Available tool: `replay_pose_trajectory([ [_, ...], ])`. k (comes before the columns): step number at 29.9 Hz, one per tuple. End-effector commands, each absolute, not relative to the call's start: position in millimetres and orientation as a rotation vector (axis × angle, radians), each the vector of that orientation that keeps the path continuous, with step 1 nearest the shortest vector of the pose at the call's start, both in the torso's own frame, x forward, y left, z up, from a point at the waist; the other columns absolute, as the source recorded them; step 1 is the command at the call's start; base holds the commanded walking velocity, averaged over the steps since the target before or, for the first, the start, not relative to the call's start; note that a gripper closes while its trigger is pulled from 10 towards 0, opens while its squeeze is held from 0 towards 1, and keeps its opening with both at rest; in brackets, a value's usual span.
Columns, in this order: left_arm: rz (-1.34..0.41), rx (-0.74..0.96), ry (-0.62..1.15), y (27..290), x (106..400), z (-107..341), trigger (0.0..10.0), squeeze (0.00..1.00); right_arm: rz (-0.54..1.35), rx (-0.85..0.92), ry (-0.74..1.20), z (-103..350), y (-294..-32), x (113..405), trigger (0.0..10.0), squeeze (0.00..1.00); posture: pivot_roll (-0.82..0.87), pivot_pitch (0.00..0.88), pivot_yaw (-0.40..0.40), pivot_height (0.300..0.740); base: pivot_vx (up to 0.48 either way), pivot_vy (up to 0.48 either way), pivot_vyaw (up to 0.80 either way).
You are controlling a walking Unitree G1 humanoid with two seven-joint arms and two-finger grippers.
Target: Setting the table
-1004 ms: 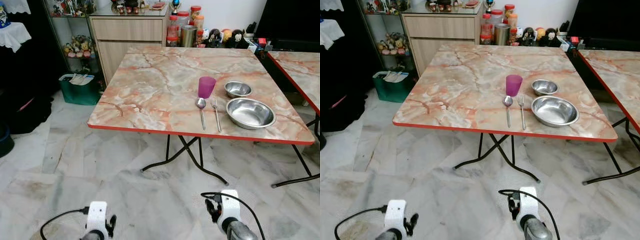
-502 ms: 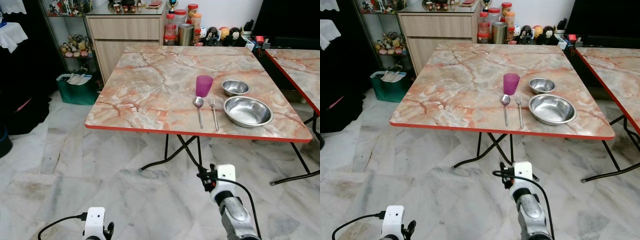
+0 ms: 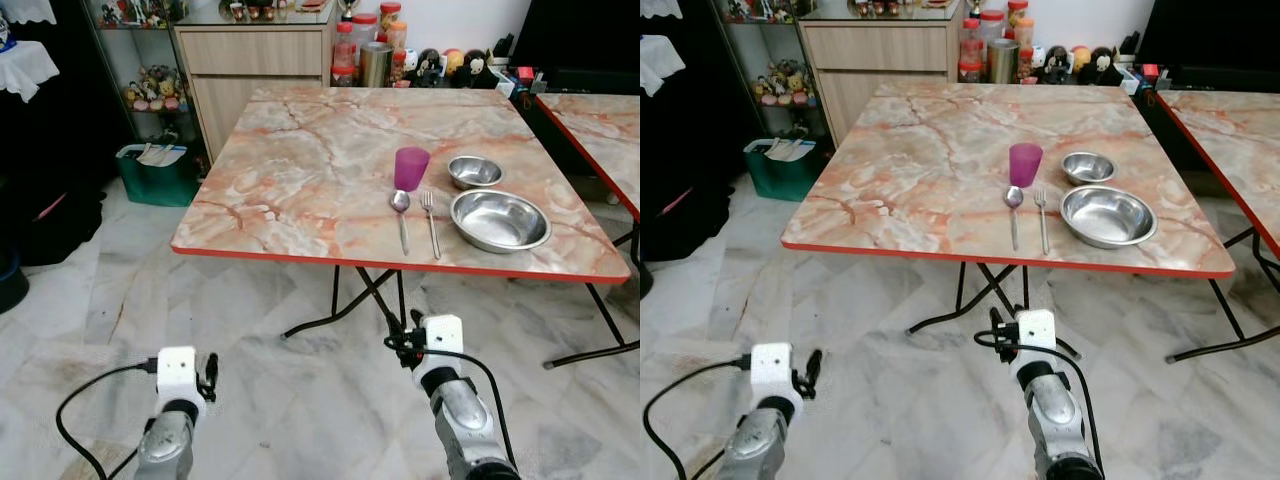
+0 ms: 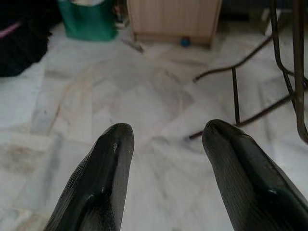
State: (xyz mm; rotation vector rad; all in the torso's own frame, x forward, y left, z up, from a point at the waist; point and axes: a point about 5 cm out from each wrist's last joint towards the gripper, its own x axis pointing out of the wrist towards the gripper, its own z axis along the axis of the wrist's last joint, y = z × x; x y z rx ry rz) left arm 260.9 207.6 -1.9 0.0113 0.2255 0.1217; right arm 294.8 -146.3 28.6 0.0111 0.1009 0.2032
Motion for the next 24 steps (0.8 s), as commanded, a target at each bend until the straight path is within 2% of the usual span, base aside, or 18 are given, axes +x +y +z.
replay_pose_trajectory([
  [1, 0.136, 0.018, 0.137, 210.5, 272.5, 14.0, 10.0, 0.00, 0.205, 0.019, 0.035, 42.5, -140.9, 303.8, 10.0, 0.00, 0.08, 0.000, 0.006, 0.740, 0.000, 0.000, 0.00],
  [4, 0.127, 0.019, 0.070, 207.3, 282.4, 26.8, 10.0, 0.00, 0.202, 0.025, 0.003, 50.3, -138.6, 309.1, 10.0, 0.00, 0.08, 0.000, 0.004, 0.740, 0.000, 0.000, 0.00],
  [13, 0.061, 0.000, -0.036, 190.2, 305.0, 51.8, 10.0, 0.00, 0.208, 0.019, -0.059, 69.9, -129.8, 322.0, 10.0, 0.00, 0.07, 0.000, 0.011, 0.740, 0.000, -0.443, 0.00],
  [19, 0.039, -0.009, -0.058, 185.2, 308.7, 56.6, 10.0, 0.00, 0.203, 0.020, -0.077, 74.1, -130.3, 323.9, 10.0, 0.00, 0.06, 0.000, 0.006, 0.740, 0.000, -0.414, -0.75],
  [24, 0.049, -0.024, -0.070, 184.9, 310.1, 58.9, 10.0, 0.00, 0.213, 0.011, -0.107, 79.4, -128.8, 325.4, 10.0, 0.00, 0.07, 0.000, 0.000, 0.740, 0.000, -0.413, -0.09],
])
